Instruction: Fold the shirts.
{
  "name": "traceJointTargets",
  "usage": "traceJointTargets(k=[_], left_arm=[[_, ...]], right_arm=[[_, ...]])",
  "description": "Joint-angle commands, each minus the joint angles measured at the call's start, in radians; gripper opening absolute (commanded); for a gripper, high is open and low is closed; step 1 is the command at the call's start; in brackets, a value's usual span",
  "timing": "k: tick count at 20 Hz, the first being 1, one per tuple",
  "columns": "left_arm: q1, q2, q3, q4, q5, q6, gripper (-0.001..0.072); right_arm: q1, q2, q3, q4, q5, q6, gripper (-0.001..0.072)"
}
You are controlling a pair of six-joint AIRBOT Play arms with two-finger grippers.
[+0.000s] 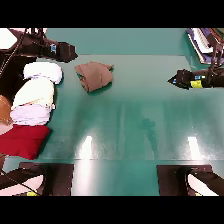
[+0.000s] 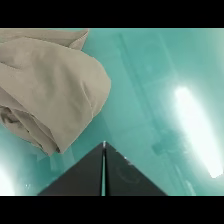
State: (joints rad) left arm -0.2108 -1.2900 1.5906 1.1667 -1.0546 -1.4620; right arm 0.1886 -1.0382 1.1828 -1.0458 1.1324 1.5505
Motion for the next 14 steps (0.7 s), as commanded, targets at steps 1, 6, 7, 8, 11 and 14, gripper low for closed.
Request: traceJointTargets(k=[1, 6, 7, 8, 11, 14], left_arm=[[0.0, 0.0, 0.0, 0.0, 0.0, 0.0, 0.0027], [0.0, 0.0, 0.0, 0.0, 0.0, 0.0, 0.0027], [0.0, 0.0, 0.0, 0.0, 0.0, 0.0, 0.0027], [0.0, 0.0, 0.0, 0.0, 0.0, 0.0, 0.0027], [0.0, 0.0, 0.0, 0.0, 0.0, 0.0, 0.0027], [0.0, 0.0, 0.0, -0.033, 0.0, -0.007, 0.0027]], right_arm=[[0.001, -0.001, 0.0, 0.0, 0.0, 0.0, 0.0013], [0.001, -0.001, 0.0, 0.0, 0.0, 0.0, 0.0013], [0.001, -0.001, 0.0, 0.0, 0.0, 0.0, 0.0013], [0.001, -0.001, 0.0, 0.0, 0.0, 0.0, 0.0013], [0.001, -0.001, 0.0, 0.0, 0.0, 0.0, 0.0013], [0.001, -0.001, 0.0, 0.0, -0.001, 0.0, 0.0013]])
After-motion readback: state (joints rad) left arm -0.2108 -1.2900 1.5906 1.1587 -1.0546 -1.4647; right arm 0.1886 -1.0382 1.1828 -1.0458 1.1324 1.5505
